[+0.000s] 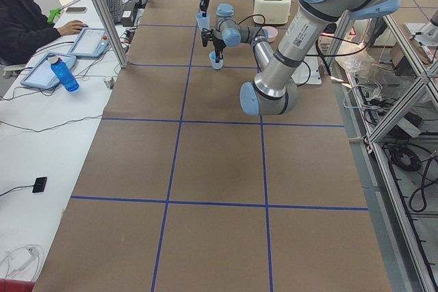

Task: Stack blue cups with both arms
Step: 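Lower the left gripper's cup at center while the right gripper holds its cup nearby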

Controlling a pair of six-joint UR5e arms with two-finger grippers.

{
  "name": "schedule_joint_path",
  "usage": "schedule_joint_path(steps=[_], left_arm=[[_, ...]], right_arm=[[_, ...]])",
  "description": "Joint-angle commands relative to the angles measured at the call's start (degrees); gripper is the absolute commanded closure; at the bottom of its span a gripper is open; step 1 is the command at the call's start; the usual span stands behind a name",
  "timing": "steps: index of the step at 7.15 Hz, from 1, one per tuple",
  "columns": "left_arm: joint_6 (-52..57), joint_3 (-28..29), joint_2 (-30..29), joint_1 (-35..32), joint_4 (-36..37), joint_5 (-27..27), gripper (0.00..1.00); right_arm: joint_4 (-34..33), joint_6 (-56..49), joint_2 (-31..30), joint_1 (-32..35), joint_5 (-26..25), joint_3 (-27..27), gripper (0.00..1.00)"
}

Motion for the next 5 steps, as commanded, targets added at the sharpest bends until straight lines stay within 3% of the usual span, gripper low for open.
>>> schedule_joint_path(steps=[1,2,3,5], left_arm=[[0.25,-0.05,0.06,0.13,-0.9,0.03,0.98],[0.34,-0.05,0.15,0.13,-0.9,-0.15,0.86],[0.51,-0.14,0.24,0.13,-0.9,-0.15,0.46],[0.69,-0.92,0.33,0.13,-0.9,-0.41,0.14]], right_arm=[[0.04,0.0,-0.03,-0.01,0.0,0.0,1.0],[0.04,0.0,-0.03,-0.01,0.0,0.0,1.0],[0.04,0.0,-0.03,-0.01,0.0,0.0,1.0],[0.04,0.0,-0.03,-0.01,0.0,0.0,1.0]])
